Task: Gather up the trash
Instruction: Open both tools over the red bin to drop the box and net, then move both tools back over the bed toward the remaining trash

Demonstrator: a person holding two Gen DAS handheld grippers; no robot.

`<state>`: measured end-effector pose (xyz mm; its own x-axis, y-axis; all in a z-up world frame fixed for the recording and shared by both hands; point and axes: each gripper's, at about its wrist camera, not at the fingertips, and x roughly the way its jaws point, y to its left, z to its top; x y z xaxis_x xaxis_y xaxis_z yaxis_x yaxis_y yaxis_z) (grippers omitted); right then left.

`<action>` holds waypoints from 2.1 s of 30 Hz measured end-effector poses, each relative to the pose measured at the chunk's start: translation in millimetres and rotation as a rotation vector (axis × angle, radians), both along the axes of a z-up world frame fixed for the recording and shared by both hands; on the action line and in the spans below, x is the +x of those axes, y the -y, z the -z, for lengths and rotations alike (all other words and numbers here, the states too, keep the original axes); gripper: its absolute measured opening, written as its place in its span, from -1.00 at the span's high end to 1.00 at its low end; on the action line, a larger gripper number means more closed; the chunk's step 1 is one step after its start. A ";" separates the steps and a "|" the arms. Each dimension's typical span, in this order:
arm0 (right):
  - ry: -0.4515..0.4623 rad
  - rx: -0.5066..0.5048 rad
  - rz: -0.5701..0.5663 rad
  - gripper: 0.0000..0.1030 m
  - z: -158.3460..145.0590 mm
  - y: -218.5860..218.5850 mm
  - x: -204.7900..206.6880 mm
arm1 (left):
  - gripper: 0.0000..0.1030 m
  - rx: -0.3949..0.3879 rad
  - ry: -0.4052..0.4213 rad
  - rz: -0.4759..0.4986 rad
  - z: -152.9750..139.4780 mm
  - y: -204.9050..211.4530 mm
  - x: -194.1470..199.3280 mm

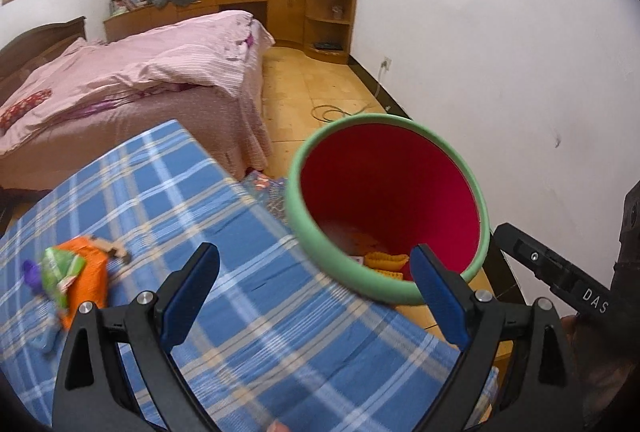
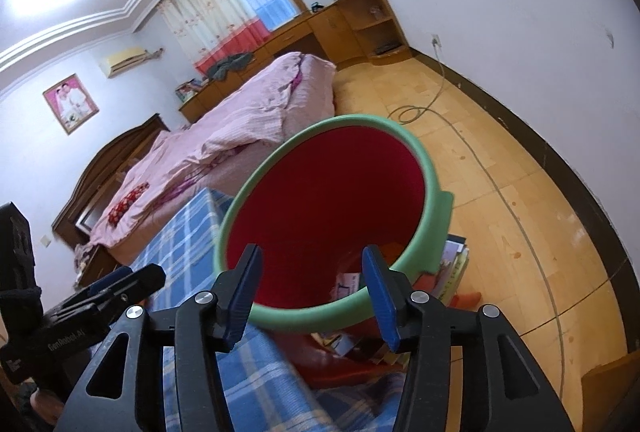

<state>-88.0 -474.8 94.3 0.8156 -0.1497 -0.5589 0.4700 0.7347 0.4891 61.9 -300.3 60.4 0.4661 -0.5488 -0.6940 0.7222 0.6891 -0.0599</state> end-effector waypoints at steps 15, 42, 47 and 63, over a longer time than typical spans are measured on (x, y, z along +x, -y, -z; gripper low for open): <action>-0.005 -0.036 -0.122 -0.15 -8.9 -51.7 12.4 | -0.84 -0.013 -0.009 -0.181 -6.0 -92.0 7.7; -0.152 -0.064 -0.229 -0.17 12.1 -105.5 59.7 | -0.84 0.137 -0.015 -0.446 38.1 -220.6 103.7; -0.168 -0.060 -0.232 -0.17 16.0 -107.4 65.6 | -0.78 0.160 -0.047 -0.471 53.3 -226.8 116.2; -0.173 -0.083 -0.265 -0.17 11.7 -118.3 82.7 | 0.17 0.128 -0.184 -0.487 72.4 -239.5 119.4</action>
